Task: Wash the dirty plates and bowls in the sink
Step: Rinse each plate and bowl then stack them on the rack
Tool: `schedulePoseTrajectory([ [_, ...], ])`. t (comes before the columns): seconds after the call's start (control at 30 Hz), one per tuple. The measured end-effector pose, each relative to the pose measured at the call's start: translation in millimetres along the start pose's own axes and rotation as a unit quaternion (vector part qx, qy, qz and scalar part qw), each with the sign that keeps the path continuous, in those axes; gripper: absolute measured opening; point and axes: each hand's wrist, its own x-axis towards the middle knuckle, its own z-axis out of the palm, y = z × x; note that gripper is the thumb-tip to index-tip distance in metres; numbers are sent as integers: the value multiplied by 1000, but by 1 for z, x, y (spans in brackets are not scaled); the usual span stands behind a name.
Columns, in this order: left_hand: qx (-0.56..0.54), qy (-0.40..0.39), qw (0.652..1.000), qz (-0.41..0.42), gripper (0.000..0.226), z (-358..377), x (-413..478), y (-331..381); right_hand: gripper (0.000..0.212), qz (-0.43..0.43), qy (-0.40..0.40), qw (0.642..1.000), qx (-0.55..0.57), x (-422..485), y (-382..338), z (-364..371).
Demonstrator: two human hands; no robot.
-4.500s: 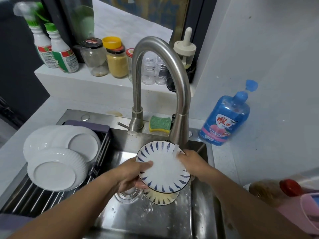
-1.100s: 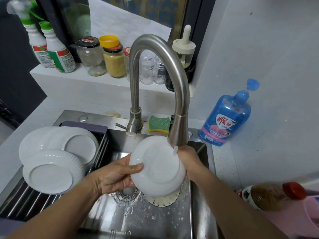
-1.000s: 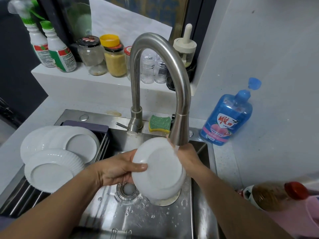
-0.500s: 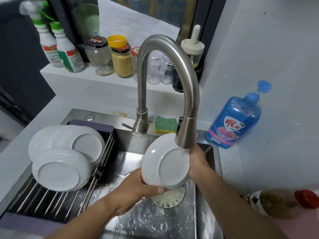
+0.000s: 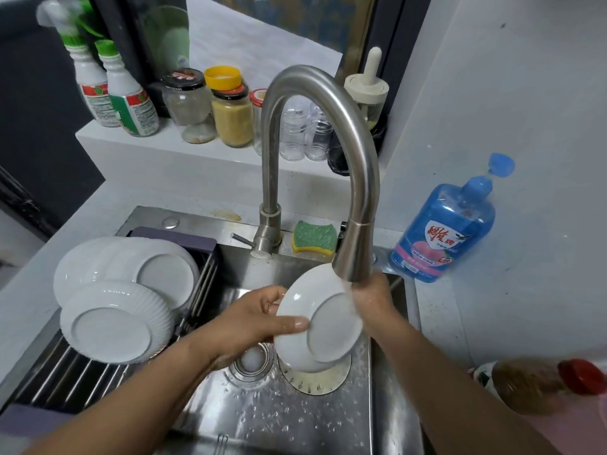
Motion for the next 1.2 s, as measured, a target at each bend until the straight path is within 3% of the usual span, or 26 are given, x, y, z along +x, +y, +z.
schedulePoseTrajectory([
  [0.1,-55,-2,998,2,66,17,-11,-28,35,125,3,975,185,-10,4,0],
  [0.2,-53,46,997,24,67,32,-13,-51,43,148,-18,958,246,-13,12,8],
  [0.27,-18,56,998,36,66,30,-10,-52,36,116,19,971,208,-13,15,9],
  [0.37,69,5,997,23,67,19,-6,-38,20,-4,44,997,66,-10,11,9],
  [0.43,102,-28,994,9,63,20,-3,-28,41,-20,-1,1000,-21,-25,2,18],
  [0.47,111,-32,993,3,59,23,-2,-23,48,-35,-14,994,-99,-32,0,25],
  [0.53,125,-29,992,-2,51,28,3,-16,47,-182,-18,943,-278,-44,4,38],
  [0.6,124,-25,992,-6,47,29,4,-14,48,-305,-9,903,-302,-54,8,44],
  [0.63,115,-23,993,-13,45,29,3,-13,47,-317,-18,904,-285,-56,6,42],
  [0.73,70,-44,996,-32,48,20,-3,-13,45,-250,-79,902,-344,-39,1,30],
  [0.83,38,-48,997,-47,55,3,-6,-16,39,-66,-69,971,-219,-18,-4,7],
  [0.9,0,-54,997,-54,61,-9,-5,-21,27,2,-61,981,-182,-11,-1,-5],
  [1.07,-108,79,991,-19,77,3,5,-24,46,74,5,996,-50,-10,8,-13],
  [1.13,5,148,988,36,77,26,7,-15,49,79,40,995,-46,-11,5,-9],
  [1.2,220,230,944,92,93,45,16,-18,49,53,52,993,-94,-14,6,-5],
])
